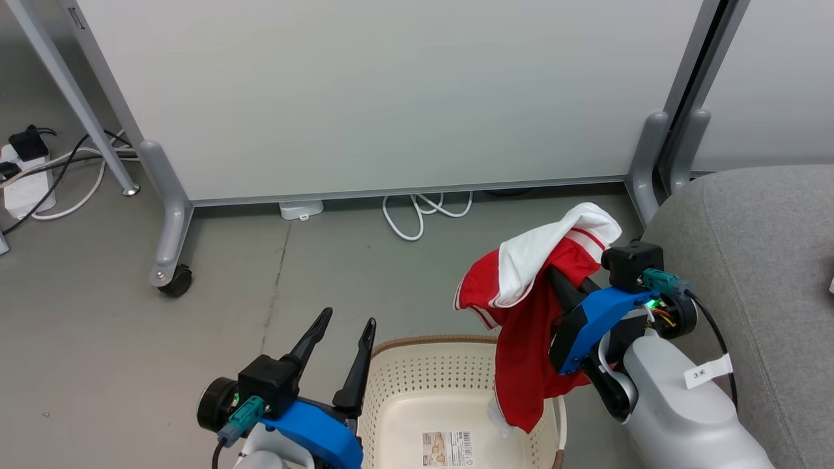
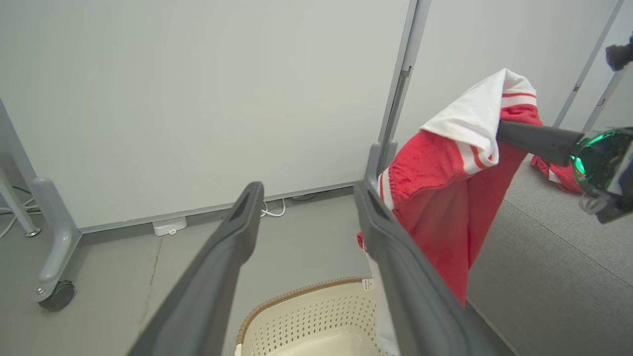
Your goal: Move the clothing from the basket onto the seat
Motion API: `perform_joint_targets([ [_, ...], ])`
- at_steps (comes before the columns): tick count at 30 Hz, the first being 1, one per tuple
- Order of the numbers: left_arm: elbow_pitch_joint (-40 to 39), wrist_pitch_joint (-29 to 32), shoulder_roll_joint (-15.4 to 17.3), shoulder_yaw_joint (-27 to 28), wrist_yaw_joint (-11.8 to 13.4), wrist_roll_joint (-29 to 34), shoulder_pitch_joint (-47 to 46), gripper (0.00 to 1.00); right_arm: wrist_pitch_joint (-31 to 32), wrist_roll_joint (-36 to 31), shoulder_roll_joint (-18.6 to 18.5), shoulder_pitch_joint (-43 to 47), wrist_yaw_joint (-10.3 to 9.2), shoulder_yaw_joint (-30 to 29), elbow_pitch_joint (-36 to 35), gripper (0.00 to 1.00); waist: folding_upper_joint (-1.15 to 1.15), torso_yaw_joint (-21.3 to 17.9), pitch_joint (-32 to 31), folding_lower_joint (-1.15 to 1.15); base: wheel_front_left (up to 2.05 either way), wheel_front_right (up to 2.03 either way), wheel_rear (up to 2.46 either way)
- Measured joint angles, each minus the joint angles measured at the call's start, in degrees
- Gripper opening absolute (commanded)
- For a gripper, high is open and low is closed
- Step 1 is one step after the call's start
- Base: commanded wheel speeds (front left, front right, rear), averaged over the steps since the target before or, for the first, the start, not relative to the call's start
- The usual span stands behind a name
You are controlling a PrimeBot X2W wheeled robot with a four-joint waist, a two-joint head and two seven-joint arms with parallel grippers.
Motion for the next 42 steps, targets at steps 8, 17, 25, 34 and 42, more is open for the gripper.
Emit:
perform_joint_targets([
  [8, -0.5, 0.0, -0.8, 3.0, -0.1, 2.3, 2.0, 1.00, 0.5, -0.5, 0.0, 0.5, 0.01, -0.8, -0.7, 0.00, 0.00, -0.2, 0.0, 0.00, 0.00, 0.00, 0.00],
  [17, -0.8, 0.0, -1.1, 2.5, -0.3, 2.7, 2.0, 1.00, 1.0, -0.9, 0.0, 1.0, 0.00, -1.4, -1.7, 0.00, 0.00, -0.8, 0.3, 0.00, 0.00, 0.00, 0.00],
  [25, -0.9, 0.0, -0.8, 2.3, -0.3, 2.3, 2.0, 1.00, 1.2, -1.0, 0.2, 1.1, 0.00, -2.1, -2.5, 0.00, 0.00, -3.5, 0.7, 0.00, 0.00, 0.00, 0.00],
  [34, -1.0, 0.0, -0.6, 2.0, -0.3, 2.2, 1.7, 1.00, 1.5, -1.6, 0.2, 1.5, 0.01, -2.8, -3.1, 0.00, 0.00, -8.8, 1.3, 0.00, 0.00, 0.00, 0.00],
  [42, -1.2, 0.0, -0.7, 1.9, -0.3, 2.2, 1.3, 1.00, 1.8, -2.0, 0.1, 1.6, 0.01, -3.4, -3.8, 0.00, 0.00, -14.4, 1.6, 0.00, 0.00, 0.00, 0.00],
])
